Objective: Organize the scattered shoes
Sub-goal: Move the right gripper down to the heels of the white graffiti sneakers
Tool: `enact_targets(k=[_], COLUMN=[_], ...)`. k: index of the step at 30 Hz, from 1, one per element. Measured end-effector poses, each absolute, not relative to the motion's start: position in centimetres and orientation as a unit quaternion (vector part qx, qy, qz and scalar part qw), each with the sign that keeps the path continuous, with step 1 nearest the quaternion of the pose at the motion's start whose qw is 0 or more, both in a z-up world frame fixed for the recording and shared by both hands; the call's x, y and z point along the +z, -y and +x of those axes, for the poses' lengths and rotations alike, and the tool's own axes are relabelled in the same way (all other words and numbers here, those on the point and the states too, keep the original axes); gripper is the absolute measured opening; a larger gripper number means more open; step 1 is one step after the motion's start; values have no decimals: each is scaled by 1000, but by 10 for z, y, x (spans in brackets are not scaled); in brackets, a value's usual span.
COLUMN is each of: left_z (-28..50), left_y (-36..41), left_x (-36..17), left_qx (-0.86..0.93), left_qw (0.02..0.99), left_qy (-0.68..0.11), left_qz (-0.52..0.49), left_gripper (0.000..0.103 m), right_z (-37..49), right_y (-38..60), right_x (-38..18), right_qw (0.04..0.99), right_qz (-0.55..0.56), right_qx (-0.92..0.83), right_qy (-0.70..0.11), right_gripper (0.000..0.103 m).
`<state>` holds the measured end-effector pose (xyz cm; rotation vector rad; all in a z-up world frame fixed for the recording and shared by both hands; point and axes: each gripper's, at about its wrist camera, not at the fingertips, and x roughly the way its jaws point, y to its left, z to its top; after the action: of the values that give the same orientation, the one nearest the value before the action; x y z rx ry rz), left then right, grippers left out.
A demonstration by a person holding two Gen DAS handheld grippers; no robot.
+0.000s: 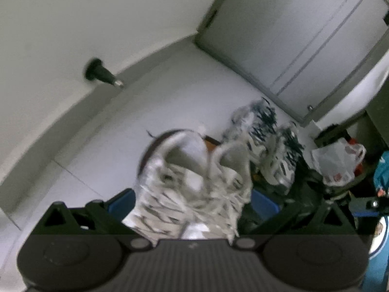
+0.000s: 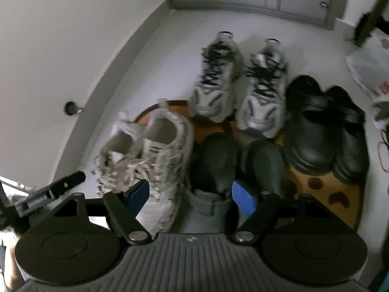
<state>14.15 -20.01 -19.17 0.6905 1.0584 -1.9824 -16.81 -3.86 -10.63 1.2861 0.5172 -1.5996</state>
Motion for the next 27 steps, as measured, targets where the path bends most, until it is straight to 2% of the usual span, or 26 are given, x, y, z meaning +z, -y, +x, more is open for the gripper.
enact_targets(k=[3,7,17,22,27], left_z=[156,172,192,193,181], left_y=[207,215,228,228,226], left_x=[-189,-189,-192,-196,-205], left_qx=[-771,-763,-754,-749,-749], left_qw=[396,406,415,420,428], left_qy=[-424,-437,-452,-458,-440], left_qz=[262,248,232,229,248], left_gripper=[102,102,102,102,102], right_z=[-161,-152,-130,-127,-121], right_y=[46,58,90,109,131], right_x=[-107,-111,-124,-144,-160], right_qw=[500,508,514,507,507], right_qz=[537,549,551,564,561], right_qx=[-647,-633,-625,-616,-618], right_qy=[-206,-198,-204,-213,-217], right_gripper=[65,57,53,28,27])
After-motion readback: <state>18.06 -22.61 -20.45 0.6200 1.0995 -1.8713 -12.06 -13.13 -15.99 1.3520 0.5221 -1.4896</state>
